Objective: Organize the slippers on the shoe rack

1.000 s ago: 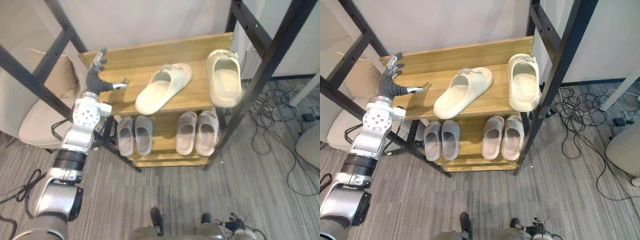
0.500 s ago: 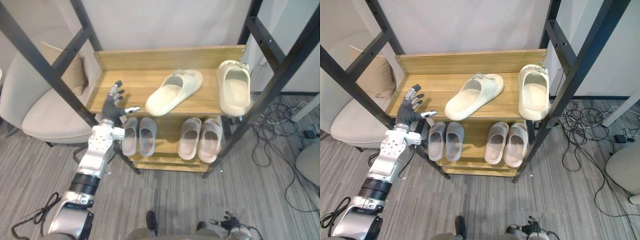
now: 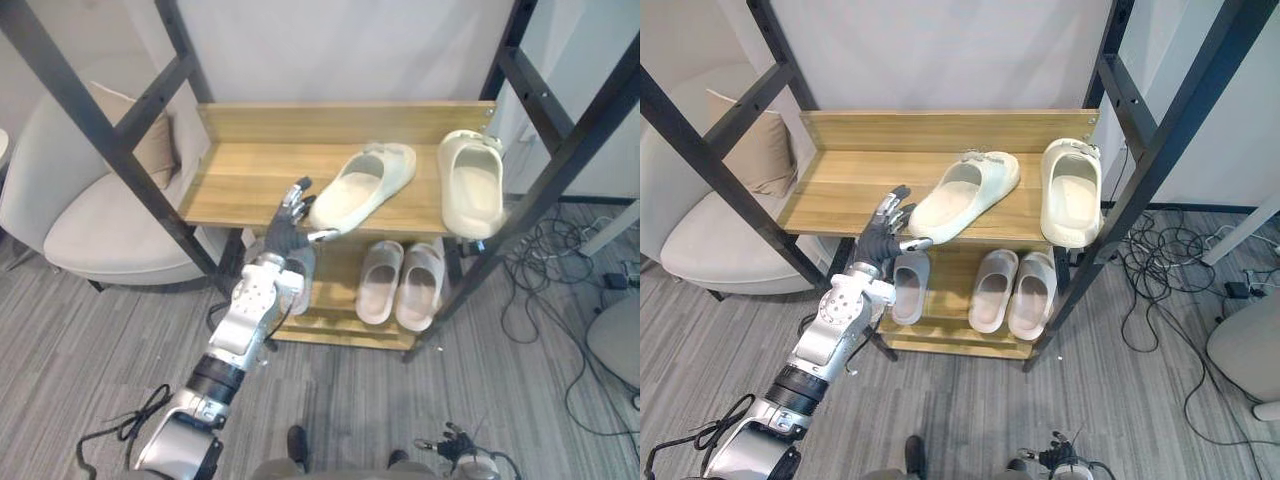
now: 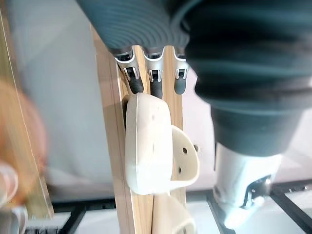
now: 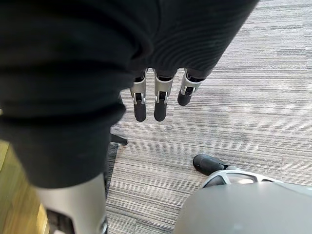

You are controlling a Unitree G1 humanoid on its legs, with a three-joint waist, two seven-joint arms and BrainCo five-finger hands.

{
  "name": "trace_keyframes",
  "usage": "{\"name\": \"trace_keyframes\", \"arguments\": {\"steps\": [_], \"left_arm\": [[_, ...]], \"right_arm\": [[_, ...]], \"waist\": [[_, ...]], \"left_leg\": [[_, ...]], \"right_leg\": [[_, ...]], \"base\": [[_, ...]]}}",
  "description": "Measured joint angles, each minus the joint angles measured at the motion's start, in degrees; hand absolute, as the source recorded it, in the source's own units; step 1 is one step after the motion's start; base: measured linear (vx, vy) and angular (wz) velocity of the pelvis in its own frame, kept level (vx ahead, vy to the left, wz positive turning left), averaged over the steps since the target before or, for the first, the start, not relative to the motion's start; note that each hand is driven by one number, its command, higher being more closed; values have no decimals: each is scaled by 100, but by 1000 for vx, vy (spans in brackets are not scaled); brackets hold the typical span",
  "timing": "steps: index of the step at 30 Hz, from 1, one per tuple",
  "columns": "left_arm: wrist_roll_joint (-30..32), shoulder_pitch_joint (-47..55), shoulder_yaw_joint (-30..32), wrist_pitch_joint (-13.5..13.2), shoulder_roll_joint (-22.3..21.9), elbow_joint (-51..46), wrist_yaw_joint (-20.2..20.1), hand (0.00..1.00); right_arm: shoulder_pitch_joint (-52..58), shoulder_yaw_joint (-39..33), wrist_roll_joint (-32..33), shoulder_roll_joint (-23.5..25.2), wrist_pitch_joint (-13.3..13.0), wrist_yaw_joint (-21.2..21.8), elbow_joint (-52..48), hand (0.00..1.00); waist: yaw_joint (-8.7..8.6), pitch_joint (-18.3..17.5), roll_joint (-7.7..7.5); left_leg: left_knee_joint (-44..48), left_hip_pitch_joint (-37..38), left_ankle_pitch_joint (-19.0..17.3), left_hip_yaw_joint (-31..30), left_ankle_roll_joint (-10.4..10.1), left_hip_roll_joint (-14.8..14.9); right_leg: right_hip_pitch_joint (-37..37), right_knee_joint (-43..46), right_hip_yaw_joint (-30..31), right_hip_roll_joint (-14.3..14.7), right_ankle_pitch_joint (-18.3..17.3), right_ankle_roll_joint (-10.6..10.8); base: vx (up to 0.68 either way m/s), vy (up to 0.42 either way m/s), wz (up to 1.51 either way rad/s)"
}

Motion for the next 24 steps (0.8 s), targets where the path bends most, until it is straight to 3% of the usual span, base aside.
{"name": "trace_keyframes", "arguments": {"steps": [14, 24], "left_arm": [[-210, -667, -606, 24, -393, 653, -4, 0], [-332, -866, -648, 24, -550, 865, 64, 0]], "right_arm": [[-172, -18, 9, 92, 43, -59, 3, 0], [-187, -256, 13, 152, 54, -106, 38, 0]], "waist": [[-259, -33, -60], [-283, -30, -64]], "left_leg": [[-1, 47, -17, 169, -20, 27], [0, 60, -35, 300, -32, 41]], "right_leg": [[-15, -18, 80, -3, 12, 3], [-63, -30, 196, -5, 31, 10]], "base": [[-8, 7, -4], [-12, 11, -5]]}}
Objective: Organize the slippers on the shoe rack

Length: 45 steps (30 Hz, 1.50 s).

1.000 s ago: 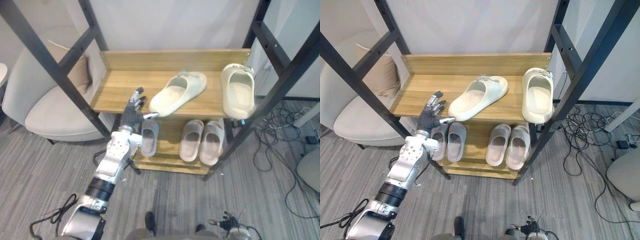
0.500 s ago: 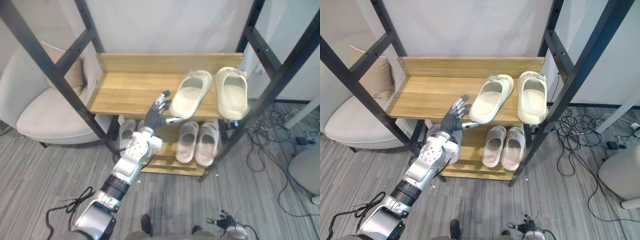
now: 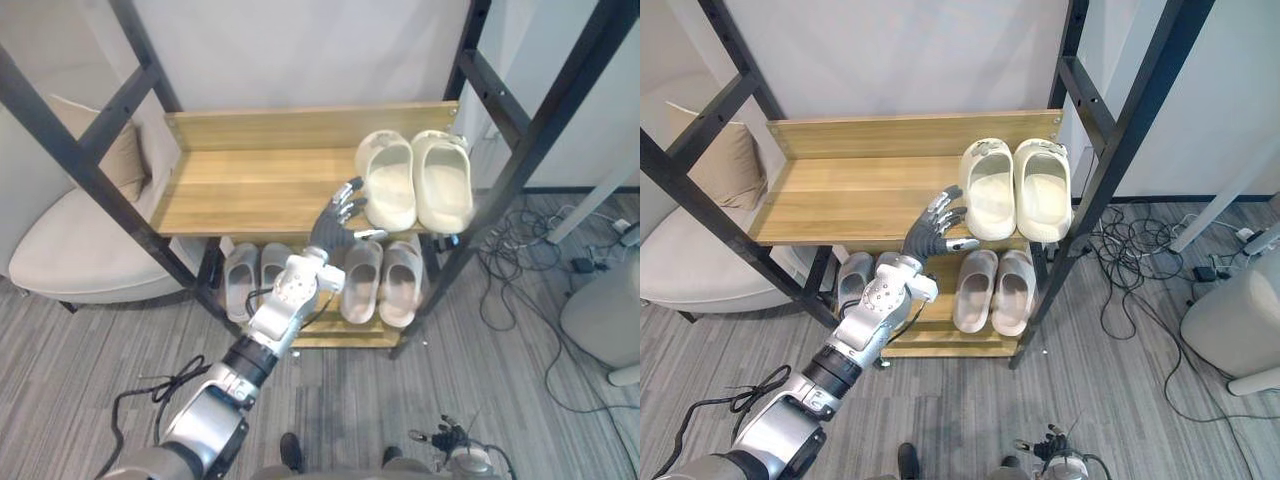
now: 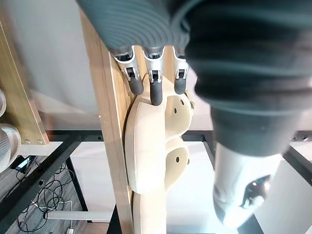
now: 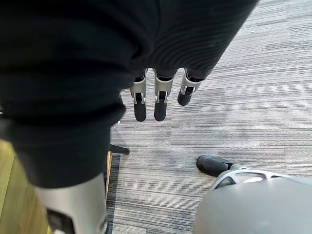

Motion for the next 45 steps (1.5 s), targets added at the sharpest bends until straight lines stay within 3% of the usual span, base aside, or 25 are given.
{"name": "trace_keyframes", "arguments": {"steps": [9, 13, 20, 23, 26, 32, 37, 40, 45], "left_arm": [[15, -47, 319, 104, 101, 30, 76, 0], [15, -10, 777, 108, 500, -32, 74, 0], [-6, 785, 1249, 89, 922, -1297, 77, 0], [-327, 1371, 1139, 45, 921, -2244, -113, 0], [-521, 1824, 897, -35, 891, -2842, -348, 0], [-921, 3146, 743, -61, 813, -3268, -799, 0], [-990, 4110, 743, -19, 681, -2909, -1084, 0], [-966, 4391, 765, 4, 672, -1920, -1173, 0], [-59, 4413, 1053, 30, 466, 20, -1144, 0]], "right_arm": [[-14, -23, 5, 3, -2, 0, -1, 0], [-16, -19, 3, 3, 1, 16, -3, 0], [-23, 52, 2, -5, 2, 58, -3, 0], [-41, 206, 0, -36, 1, 62, -3, 0], [-66, 271, 0, -38, -1, 119, -2, 0], [-194, 524, -6, 122, -11, 181, 28, 0], [-253, 653, -10, 202, -20, 224, 158, 0], [-267, 663, -9, 233, -27, 234, 158, 0], [-294, 662, -6, 240, -131, 224, 153, 0]], "waist": [[-17, 1, 1], [-19, 2, 1], [74, 3, 0], [251, 2, -1], [309, -2, -2], [417, -12, -18], [595, -28, -52], [669, -58, -102], [693, -109, -193]], "left_leg": [[0, 0, 0, 2, 0, 2], [1, 0, -1, -16, -1, 11], [2, 0, 2, -155, 1, 2], [1, 0, 7, -175, 7, -20], [-1, 2, 22, -330, 22, -31], [-1, 1, 24, -484, 22, -54], [0, -37, 23, -601, 20, -86], [0, -54, 24, -653, 19, -91], [0, -73, 25, -711, 20, -115]], "right_leg": [[-11, -4, 12, -2, 6, 5], [-3, -8, 4, 7, 5, 5], [87, -23, -137, -2, -2, 14], [98, -22, -158, -8, -3, 14], [173, -5, -294, -13, -44, 28], [244, 28, -441, -4, -115, 27], [254, 71, -506, -3, -183, 36], [255, 114, -565, -7, -232, 42], [266, 117, -619, -17, -241, 49]], "base": [[-3, 2, 0], [0, 0, 0], [-8, 7, 10], [-22, 19, 3], [-21, 8, 20], [-3, 6, 14], [14, 3, 13], [11, 1, 12], [0, 4, 4]]}}
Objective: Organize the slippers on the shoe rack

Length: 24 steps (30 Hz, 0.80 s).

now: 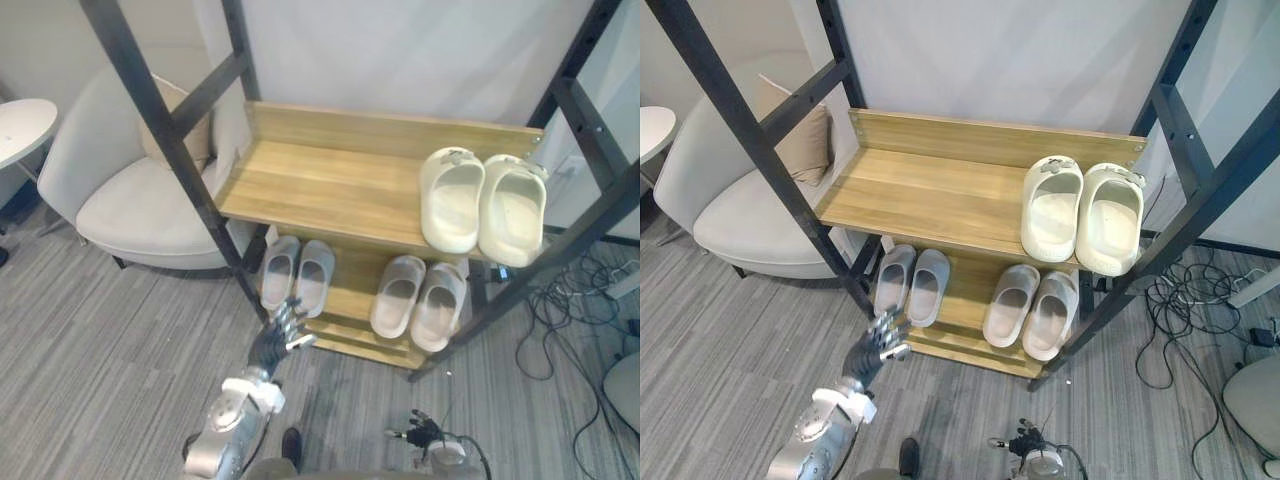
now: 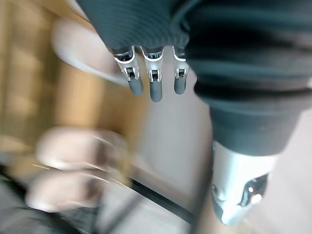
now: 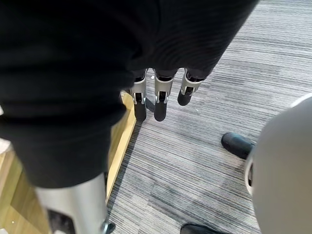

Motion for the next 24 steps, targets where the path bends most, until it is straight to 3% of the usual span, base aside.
{"name": "trace_keyframes", "arguments": {"steps": [5, 11, 24], "left_arm": [[928, -32, 466, 0, -88, 1378, 259, 0], [1805, -49, 829, 35, -246, 2255, 680, 0], [2326, -313, 1116, 65, -450, 2891, 1223, 0]], "right_arm": [[89, -7, 6, 1, -61, -42, -21, 0], [172, -24, 2, 15, -98, -70, -26, 0], [134, -176, -17, 203, -146, -273, -45, 0]], "waist": [[-14, -29, -58], [-25, -31, -80], [-36, 25, -125]], "left_leg": [[-1, 28, 7, -57, -8, 1], [-4, 77, 7, -85, -8, -4], [-2, 94, -8, -53, -18, -14]], "right_leg": [[-2, 142, -27, -16, -95, -2], [-17, 329, -38, -61, -214, 24], [-25, 414, -23, -93, -294, 43]], "base": [[-12, 4, 4], [-7, 1, 1], [1, -1, 1]]}}
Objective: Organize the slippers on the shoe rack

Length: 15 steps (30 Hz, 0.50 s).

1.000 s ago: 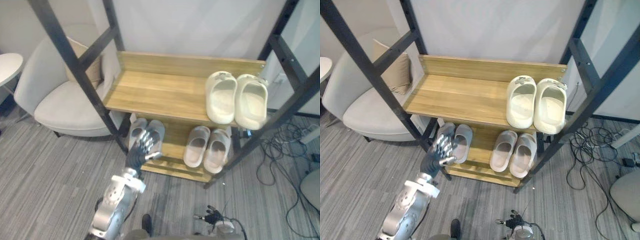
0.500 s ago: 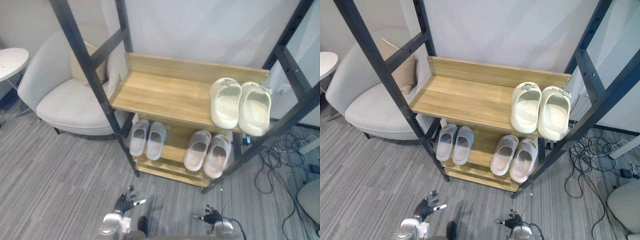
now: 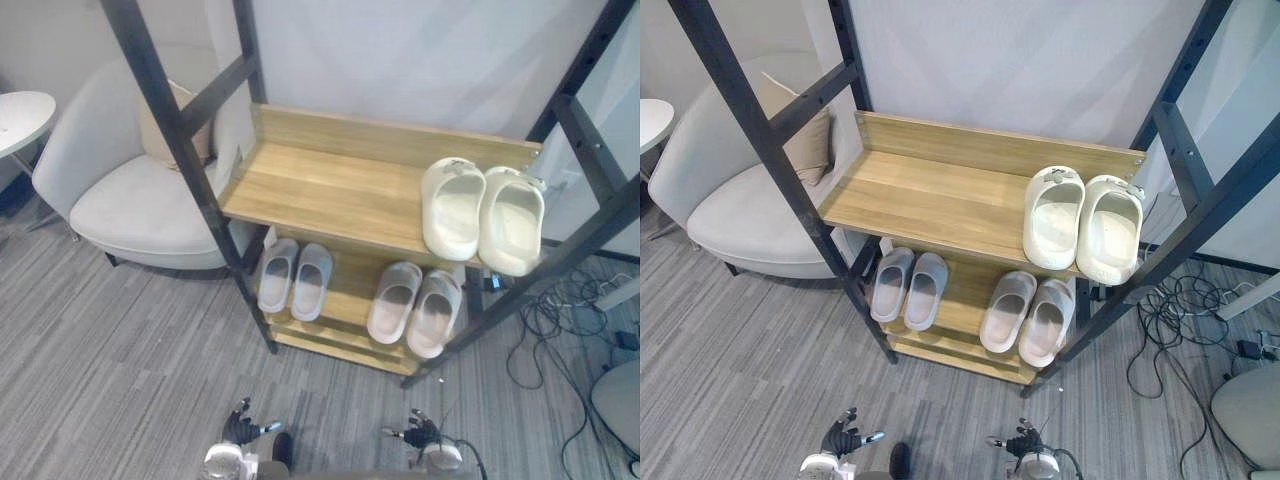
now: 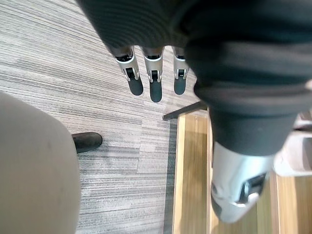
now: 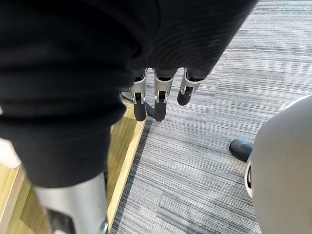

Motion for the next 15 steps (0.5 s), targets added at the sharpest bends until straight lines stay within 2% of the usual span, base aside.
{"name": "trace_keyframes", "arguments": {"steps": [15], "left_arm": [[-3, -153, 9, -11, -33, 257, 9, 0]], "right_arm": [[-79, 228, -44, -38, -56, -31, 10, 0]], "waist": [[14, 79, 69]], "left_leg": [[4, 44, 11, -68, 2, 2]], "right_leg": [[11, 112, -4, -10, -40, -8]], "base": [[-1, 0, 0]]}}
